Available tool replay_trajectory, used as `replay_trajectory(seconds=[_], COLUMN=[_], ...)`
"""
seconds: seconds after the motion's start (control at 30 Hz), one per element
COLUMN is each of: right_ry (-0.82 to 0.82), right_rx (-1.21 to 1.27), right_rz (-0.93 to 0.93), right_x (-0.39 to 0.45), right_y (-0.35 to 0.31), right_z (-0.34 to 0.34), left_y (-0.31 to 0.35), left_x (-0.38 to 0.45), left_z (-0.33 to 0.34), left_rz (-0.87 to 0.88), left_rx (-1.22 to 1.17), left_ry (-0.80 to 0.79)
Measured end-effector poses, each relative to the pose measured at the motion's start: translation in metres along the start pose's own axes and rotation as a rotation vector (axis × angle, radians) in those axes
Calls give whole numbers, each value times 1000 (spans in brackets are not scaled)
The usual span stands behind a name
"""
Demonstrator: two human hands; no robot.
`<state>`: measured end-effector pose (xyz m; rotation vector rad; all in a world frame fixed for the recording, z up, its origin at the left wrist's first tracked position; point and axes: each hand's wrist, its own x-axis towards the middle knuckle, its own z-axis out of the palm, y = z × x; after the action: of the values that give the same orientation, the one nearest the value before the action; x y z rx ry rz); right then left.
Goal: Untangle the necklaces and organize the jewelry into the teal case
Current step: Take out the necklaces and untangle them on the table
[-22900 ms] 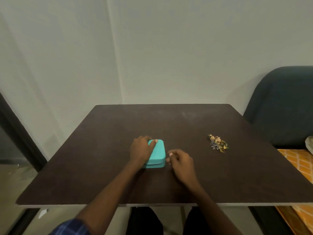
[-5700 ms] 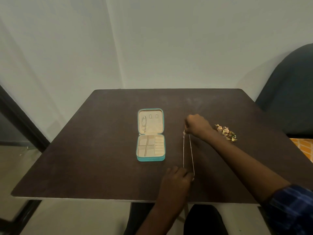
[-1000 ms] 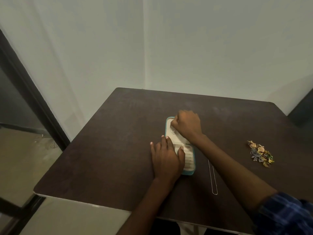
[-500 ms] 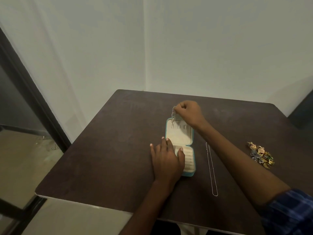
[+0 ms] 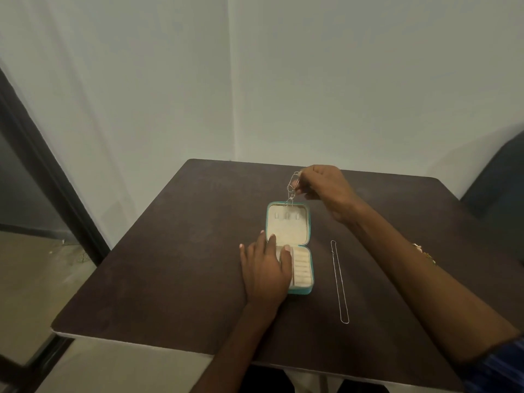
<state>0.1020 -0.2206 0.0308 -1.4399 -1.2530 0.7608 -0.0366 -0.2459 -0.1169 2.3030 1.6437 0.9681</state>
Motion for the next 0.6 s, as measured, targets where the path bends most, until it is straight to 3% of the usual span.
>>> replay_trajectory(seconds=[0.6], right_ry=[-11], right_rx=[61], right_rz=[30], right_x=[-39], right_y=[-8], right_z=[-41], left_y=[0], left_x=[-8], left_z=[-8], left_rz=[38], left_rx=[-123], left_ry=[38])
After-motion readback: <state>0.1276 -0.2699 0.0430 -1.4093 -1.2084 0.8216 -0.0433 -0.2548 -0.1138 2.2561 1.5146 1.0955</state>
